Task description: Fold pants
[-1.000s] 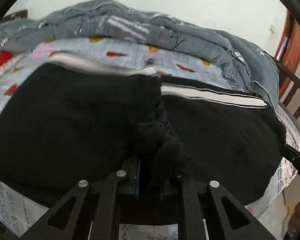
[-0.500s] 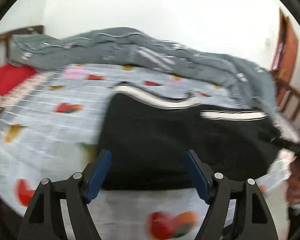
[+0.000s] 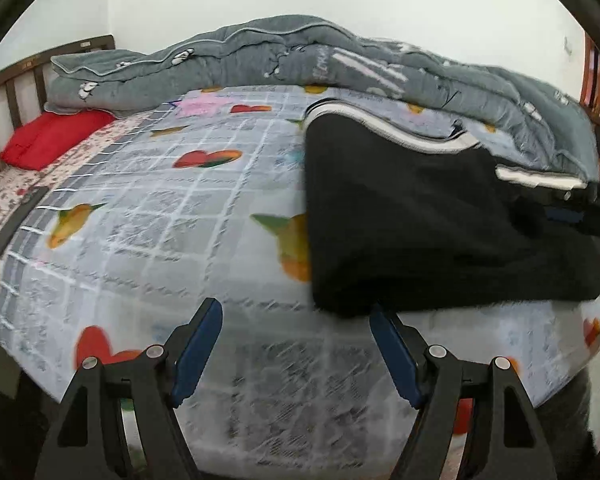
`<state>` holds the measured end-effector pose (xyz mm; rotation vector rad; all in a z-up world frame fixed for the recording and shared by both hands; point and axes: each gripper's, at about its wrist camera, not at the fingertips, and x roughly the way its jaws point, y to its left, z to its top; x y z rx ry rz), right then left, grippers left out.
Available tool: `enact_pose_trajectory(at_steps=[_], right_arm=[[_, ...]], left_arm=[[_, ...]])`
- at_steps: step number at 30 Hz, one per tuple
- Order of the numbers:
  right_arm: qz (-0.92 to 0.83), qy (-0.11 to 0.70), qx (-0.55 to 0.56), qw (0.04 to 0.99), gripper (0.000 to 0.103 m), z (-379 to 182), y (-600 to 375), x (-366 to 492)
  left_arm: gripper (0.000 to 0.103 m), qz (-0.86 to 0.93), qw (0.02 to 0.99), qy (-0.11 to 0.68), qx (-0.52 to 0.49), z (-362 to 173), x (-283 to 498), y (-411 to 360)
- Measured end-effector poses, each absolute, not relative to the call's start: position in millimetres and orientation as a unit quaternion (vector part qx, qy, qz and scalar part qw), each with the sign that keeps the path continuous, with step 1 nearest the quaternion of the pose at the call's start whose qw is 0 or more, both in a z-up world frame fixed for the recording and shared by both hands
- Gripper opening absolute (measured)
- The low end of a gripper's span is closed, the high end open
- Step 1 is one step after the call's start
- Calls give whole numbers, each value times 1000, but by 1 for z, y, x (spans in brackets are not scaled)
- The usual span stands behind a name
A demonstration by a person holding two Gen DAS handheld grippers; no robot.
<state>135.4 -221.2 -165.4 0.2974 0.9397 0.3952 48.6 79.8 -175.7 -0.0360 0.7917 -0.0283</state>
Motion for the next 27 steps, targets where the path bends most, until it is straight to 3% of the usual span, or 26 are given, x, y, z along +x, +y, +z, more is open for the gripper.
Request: enact_pose_trajectory(at_steps=[5, 8, 10, 11, 12, 14, 17, 20, 25, 27], right_arm=[[201, 470, 153, 846, 49, -176, -212, 145], [205, 473, 130, 847, 58, -184, -199, 151], [201, 473, 112, 851, 58, -185, -192, 154], [201, 472, 107, 852, 53, -184, -191, 153], [205, 469, 94, 854, 35, -182, -188, 152], [207, 451, 76, 865, 20, -174, -193, 147], [210, 407, 124, 881, 17, -151, -225, 132], [196, 386, 126, 893, 17, -145, -242, 119], [178, 459, 94, 866, 26, -181, -245, 124], [159, 431, 81, 884, 39, -164, -250, 109]], left_arm=[[75, 1, 927, 375, -13, -174, 67, 67], [77, 23, 922, 387, -18, -183, 78, 67], [76, 20, 920, 389, -47, -184, 77, 74], [76, 20, 919, 390, -56, -185, 76, 76], [76, 21, 919, 390, -60, -185, 75, 77], [76, 24, 919, 389, -55, -185, 73, 78], [76, 27, 922, 382, -57, -182, 67, 82], [76, 9, 924, 378, -66, -180, 64, 81], [76, 27, 923, 382, -38, -183, 69, 69], [76, 23, 923, 382, -46, -182, 66, 72]])
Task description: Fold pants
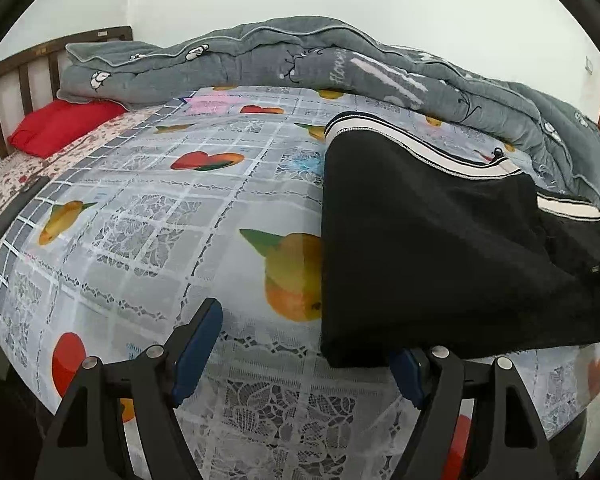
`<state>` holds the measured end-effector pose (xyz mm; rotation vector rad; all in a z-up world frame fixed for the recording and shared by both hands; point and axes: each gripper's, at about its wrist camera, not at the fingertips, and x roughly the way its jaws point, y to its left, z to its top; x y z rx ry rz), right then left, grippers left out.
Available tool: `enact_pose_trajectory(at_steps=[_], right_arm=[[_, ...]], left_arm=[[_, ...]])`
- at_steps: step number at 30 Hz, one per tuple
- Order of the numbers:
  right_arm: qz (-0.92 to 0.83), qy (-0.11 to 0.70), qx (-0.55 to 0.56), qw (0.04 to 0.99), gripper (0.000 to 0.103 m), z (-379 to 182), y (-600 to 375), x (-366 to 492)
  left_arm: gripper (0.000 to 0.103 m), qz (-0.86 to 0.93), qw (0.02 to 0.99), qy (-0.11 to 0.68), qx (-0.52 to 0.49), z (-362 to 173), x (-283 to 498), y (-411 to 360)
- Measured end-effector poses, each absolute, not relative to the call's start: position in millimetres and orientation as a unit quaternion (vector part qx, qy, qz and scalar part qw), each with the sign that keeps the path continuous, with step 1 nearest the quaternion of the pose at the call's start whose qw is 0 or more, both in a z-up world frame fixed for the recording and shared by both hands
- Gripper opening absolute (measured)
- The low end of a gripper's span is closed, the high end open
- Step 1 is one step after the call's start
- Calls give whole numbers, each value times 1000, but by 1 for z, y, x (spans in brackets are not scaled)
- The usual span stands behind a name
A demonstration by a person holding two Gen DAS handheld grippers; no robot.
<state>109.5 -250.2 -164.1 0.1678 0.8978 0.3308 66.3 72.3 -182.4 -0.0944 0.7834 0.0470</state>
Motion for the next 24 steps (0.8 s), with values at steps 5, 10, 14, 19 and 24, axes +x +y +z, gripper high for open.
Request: enact_pose_trajectory(at_steps=[5, 10, 14, 19, 24], right_arm=[[161, 391, 24, 906, 40, -134, -238, 93], [165, 404, -24, 899, 33, -150, -211, 93], [146, 389, -61, 908, 17, -155, -199, 94], [177, 337, 6, 925, 13, -119, -224, 72], [179, 395, 41, 900, 15, -155, -238, 72]], left_arm=[[76, 13, 921, 383, -66, -186, 65, 81], [75, 12, 921, 383, -69, -185, 62, 80], [75, 9, 921, 384, -64, -184, 59, 82], [75, 18, 924, 377, -59, -183, 54, 85], [75, 15, 923, 377, -74, -186, 56, 87]])
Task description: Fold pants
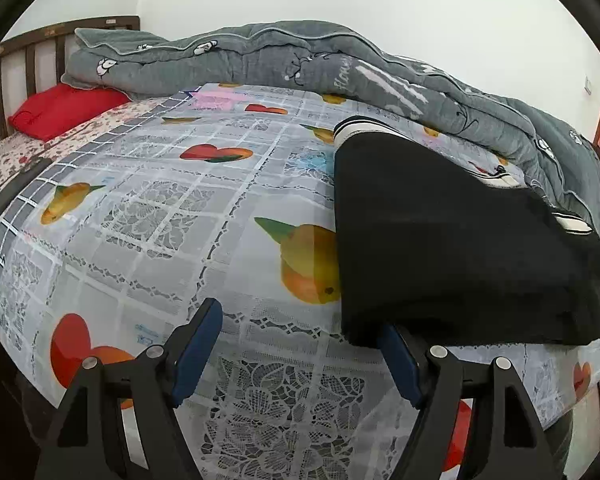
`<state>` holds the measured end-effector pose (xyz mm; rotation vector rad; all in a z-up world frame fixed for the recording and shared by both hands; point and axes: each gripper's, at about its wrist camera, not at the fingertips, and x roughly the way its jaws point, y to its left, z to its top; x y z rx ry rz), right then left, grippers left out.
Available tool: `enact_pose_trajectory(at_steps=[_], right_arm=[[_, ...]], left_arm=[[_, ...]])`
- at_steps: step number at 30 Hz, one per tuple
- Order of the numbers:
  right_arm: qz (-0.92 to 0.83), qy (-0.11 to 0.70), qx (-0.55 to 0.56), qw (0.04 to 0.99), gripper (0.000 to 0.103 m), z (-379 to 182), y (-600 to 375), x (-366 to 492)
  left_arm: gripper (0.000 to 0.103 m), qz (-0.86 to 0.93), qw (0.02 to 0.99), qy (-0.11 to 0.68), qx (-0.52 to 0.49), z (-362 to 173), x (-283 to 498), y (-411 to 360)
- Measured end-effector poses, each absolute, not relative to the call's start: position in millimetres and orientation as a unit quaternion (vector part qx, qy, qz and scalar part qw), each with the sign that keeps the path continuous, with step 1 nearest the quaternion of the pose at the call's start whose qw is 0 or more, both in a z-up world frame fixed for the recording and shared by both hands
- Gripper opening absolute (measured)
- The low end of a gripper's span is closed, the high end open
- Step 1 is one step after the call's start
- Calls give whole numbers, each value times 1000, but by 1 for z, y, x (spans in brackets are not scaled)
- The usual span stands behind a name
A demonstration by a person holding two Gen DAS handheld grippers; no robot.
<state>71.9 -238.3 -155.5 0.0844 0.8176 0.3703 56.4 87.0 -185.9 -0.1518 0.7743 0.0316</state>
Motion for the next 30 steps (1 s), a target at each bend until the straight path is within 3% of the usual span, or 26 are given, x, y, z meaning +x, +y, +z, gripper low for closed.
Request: enact_pose_trajectory(at_steps=[3, 7, 9, 12, 17, 19, 20, 21, 22, 27, 30], right_arm=[[170, 420, 33, 891, 23, -180, -235, 71], [187, 406, 42, 894, 27, -157, -243, 69], [179, 393, 44, 901, 45, -146, -247, 80], [167, 399, 52, 900, 46, -147, -248, 113], [153, 485, 113, 854, 47, -191, -240, 184], [152, 477, 90, 861, 48, -191, -227, 189], [166, 480, 73, 859, 40, -191, -217, 189], [160, 477, 52, 862, 20, -191, -211, 188], [157, 468, 35, 869, 16, -188, -209, 186], [162, 384, 108, 902, 11, -146, -262, 166], [131, 433, 89, 888, 12, -176, -269, 180]], left_arm=[[77, 19, 921, 383, -72, -190, 59, 87], [77, 14, 922, 381, -70, -187, 53, 92], [77, 14, 923, 379, -66, -186, 53, 93], [77, 18, 923, 379, -65, -187, 56, 92], [77, 19, 925, 374, -63, -186, 59, 90], [77, 12, 928, 368, -62, -186, 60, 91], [77, 11, 928, 366, -60, -186, 61, 90], [77, 11, 929, 366, -56, -187, 63, 90], [77, 13, 930, 364, -51, -187, 64, 89], [77, -3, 936, 351, -37, -184, 60, 82], [77, -4, 935, 353, -17, -186, 62, 71]])
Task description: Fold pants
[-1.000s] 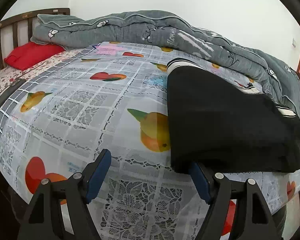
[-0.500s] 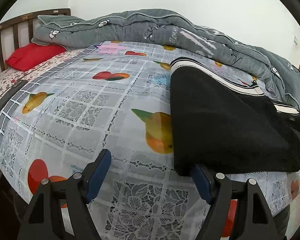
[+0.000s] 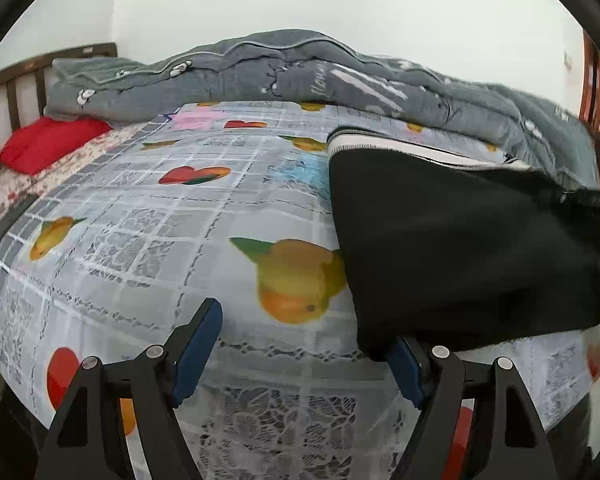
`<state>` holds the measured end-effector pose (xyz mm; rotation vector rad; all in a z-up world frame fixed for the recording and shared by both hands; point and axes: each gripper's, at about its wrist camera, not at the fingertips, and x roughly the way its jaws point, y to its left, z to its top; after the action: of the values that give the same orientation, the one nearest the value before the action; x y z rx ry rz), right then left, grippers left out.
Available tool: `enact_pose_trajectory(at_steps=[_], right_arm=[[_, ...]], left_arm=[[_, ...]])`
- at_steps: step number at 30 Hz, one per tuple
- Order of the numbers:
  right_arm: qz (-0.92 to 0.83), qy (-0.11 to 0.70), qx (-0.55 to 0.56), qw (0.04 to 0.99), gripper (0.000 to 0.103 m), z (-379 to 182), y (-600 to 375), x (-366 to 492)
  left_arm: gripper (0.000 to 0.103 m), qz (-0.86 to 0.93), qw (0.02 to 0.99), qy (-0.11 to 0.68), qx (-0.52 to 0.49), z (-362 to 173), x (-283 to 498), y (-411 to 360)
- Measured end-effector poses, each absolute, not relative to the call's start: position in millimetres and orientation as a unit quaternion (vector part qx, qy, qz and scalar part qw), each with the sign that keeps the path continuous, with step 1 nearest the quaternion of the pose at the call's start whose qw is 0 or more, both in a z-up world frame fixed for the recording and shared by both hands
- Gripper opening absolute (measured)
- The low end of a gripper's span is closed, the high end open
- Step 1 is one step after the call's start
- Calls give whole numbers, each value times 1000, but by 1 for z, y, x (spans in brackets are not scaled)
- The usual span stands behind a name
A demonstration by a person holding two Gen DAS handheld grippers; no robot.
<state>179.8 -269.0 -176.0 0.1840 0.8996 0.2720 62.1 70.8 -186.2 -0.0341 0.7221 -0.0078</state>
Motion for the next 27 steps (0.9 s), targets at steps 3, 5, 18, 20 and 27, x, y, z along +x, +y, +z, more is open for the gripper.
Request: enact_pose_trajectory(at_steps=[3, 5, 18, 20, 27], right_arm=[[123, 447, 62, 884, 18, -192, -261, 175], [119, 448, 43, 885, 29, -181, -256, 165], [167, 439, 80, 879, 47, -177, -287, 64], [160, 435, 76, 883, 47, -181, -282, 62], [162, 407, 59, 897, 12, -175, -257, 73]], left_arm=[[77, 10, 933, 360, -19, -187, 65, 69], [77, 14, 930, 366, -34, -187, 62, 74], [75, 9, 932, 360, -33, -177, 47, 74], [75, 7, 930, 364, -43, -178, 52, 72], [77, 29, 930, 366, -28, -183, 64, 69]])
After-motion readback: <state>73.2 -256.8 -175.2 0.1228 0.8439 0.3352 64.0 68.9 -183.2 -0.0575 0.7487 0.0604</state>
